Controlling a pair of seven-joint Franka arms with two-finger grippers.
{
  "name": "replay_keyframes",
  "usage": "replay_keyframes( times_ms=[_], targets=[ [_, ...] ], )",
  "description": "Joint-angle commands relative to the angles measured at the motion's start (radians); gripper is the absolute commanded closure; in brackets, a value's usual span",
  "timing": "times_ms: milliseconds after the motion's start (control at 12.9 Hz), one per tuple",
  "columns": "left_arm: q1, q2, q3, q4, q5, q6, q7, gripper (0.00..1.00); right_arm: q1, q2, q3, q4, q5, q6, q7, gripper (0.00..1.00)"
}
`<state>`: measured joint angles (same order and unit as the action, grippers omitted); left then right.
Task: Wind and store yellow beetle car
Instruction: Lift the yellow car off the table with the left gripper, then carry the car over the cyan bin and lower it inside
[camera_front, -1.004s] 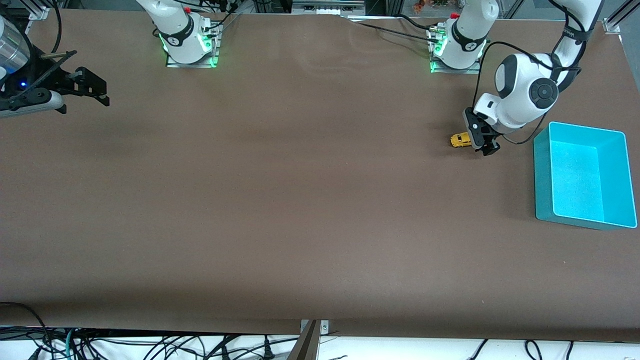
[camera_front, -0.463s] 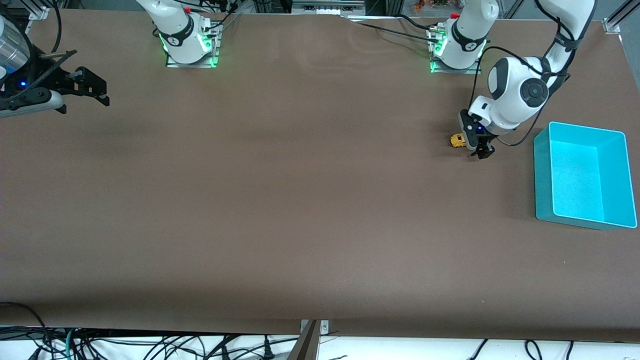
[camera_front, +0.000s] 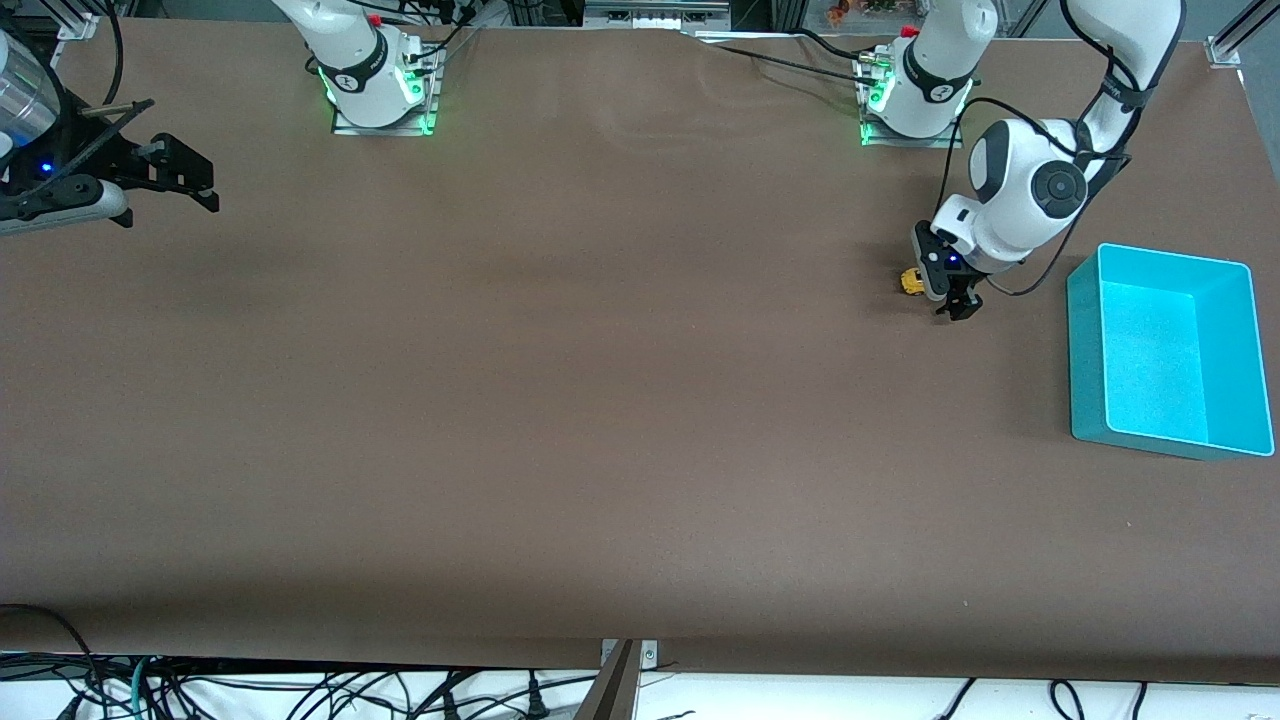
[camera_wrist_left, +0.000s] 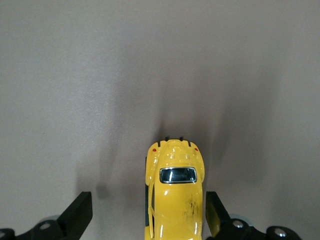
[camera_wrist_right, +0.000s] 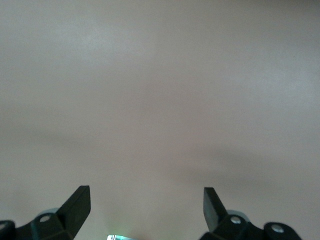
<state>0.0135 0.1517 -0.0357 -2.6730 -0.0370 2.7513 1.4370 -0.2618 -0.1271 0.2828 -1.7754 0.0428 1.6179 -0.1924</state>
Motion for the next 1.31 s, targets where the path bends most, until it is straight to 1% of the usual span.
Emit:
replay_keyframes(
  times_ms=[0,77,154,232,309,463,541,695,849,927,1004,1081,1236],
  targets=[
    [0.008,-0.021,0.002,-0.002,0.011,0.013,0.103,0.05,0.006,0.003,-0.004,0.024,0.011,-0.027,0.018,0.0],
    [0.014,-0.03,0.002,-0.004,0.006,0.013,0.103,0.01,0.006,0.003,-0.004,0.024,0.011,-0.027,0.018,0.0],
    [0.02,-0.032,0.003,-0.004,0.006,0.013,0.106,0.22,0.006,0.003,-0.004,0.025,0.011,-0.026,0.018,0.0],
    [0.02,-0.032,0.003,-0.004,0.006,0.013,0.106,0.35,0.006,0.003,-0.004,0.025,0.011,-0.027,0.018,0.0],
    [0.02,-0.032,0.002,-0.004,-0.003,0.011,0.105,0.74,0.006,0.003,-0.004,0.024,0.011,-0.029,0.018,0.0],
    [0.02,-0.031,0.003,-0.004,-0.004,0.011,0.105,0.9,0.006,0.003,-0.004,0.025,0.011,-0.027,0.019,0.0],
    [0.02,-0.031,0.003,-0.002,-0.006,0.01,0.103,1.0,0.006,0.003,-0.004,0.025,0.011,-0.027,0.019,0.0],
    [0.02,-0.032,0.022,0.002,-0.006,0.001,0.103,1.0,0.006,0.003,-0.004,0.025,0.011,-0.027,0.018,0.0],
    [0.02,-0.037,0.025,0.007,-0.006,-0.004,0.103,1.0,0.006,0.003,-0.004,0.025,0.011,-0.027,0.018,0.0],
    [0.022,-0.064,0.025,0.014,-0.006,-0.05,0.103,1.0,0.006,0.003,-0.004,0.024,0.011,-0.027,0.018,0.0],
    [0.02,-0.098,0.03,0.048,-0.007,-0.144,0.103,1.0,0.006,0.003,-0.004,0.024,0.011,-0.027,0.019,0.0],
    [0.02,-0.122,0.034,0.105,-0.006,-0.257,0.103,1.0,0.006,0.003,-0.004,0.025,0.011,-0.027,0.018,0.0],
    [0.02,-0.124,0.072,0.264,0.002,-0.494,0.108,1.0,0.006,0.003,-0.004,0.024,0.011,-0.029,0.019,0.0]
  ],
)
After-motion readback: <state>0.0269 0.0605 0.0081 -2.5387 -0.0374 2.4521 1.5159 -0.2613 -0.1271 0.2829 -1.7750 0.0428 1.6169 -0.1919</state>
